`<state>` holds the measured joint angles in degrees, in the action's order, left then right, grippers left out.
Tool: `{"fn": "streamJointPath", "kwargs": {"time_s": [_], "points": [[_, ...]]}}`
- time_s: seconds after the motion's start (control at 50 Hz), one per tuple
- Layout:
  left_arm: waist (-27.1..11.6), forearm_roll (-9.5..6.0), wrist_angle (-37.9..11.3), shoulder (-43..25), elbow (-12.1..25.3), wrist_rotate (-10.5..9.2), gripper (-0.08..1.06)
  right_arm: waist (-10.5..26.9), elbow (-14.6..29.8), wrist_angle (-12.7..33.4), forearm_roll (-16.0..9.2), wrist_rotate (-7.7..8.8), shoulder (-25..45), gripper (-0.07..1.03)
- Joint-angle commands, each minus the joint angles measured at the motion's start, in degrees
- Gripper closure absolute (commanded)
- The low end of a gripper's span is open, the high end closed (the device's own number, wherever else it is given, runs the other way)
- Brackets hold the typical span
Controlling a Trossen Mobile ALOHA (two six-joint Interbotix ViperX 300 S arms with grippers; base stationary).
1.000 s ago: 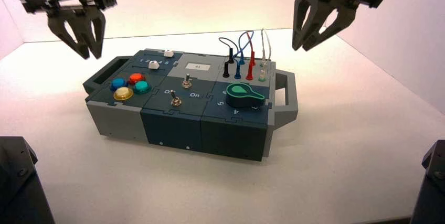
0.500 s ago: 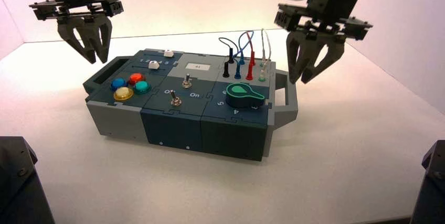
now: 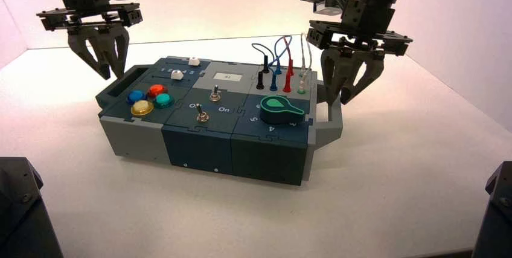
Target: Move the box to the left.
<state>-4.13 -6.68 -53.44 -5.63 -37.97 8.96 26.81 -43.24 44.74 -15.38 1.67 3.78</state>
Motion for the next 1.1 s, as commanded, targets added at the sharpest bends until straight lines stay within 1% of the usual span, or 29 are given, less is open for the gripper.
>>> {"fn": "streamJointPath", "kwargs": {"time_s": [0.02,0.32,0.48,0.7,0.74,0.78,0.84,0.94,1.0,1.04,1.1], "points": [[0.7,0.0,0.09,-0.09,1.93,0.26,0.63,0.26,1.14,-0.35,0.0,0.18,0.0,0.6],[1.14,0.18,0.18,-5.45,4.31,0.18,0.63,0.26,0.88,0.26,0.0,0.44,0.26,0.6],[1.23,0.26,0.26,-7.65,4.48,0.26,0.63,0.26,0.7,0.88,0.0,0.44,0.7,0.6],[1.23,0.26,0.26,-7.91,4.66,0.26,0.63,0.35,1.58,1.41,0.0,0.79,2.11,0.6],[1.23,0.26,0.26,-7.91,4.66,0.35,0.66,0.35,1.85,1.67,0.0,0.88,2.46,0.63],[1.23,0.26,0.18,-7.91,4.66,0.53,0.72,0.35,2.11,1.85,0.0,0.97,2.72,0.67],[1.23,0.26,0.09,-7.91,4.66,0.62,0.8,0.35,2.55,2.2,0.0,1.23,3.25,0.74],[1.23,0.26,-0.35,-7.91,4.48,0.88,0.92,0.35,3.25,2.37,0.0,1.58,4.04,0.89],[1.23,0.26,-0.62,-7.91,4.39,1.14,1.0,0.35,3.69,2.37,0.0,1.85,4.31,0.95],[1.23,0.18,-0.97,-7.91,4.31,1.32,1.01,0.35,3.96,2.46,0.0,2.11,4.57,0.97],[1.23,0.09,-1.41,-8.09,4.31,1.32,1.01,0.35,4.48,2.46,0.0,2.37,4.92,0.98]]}}
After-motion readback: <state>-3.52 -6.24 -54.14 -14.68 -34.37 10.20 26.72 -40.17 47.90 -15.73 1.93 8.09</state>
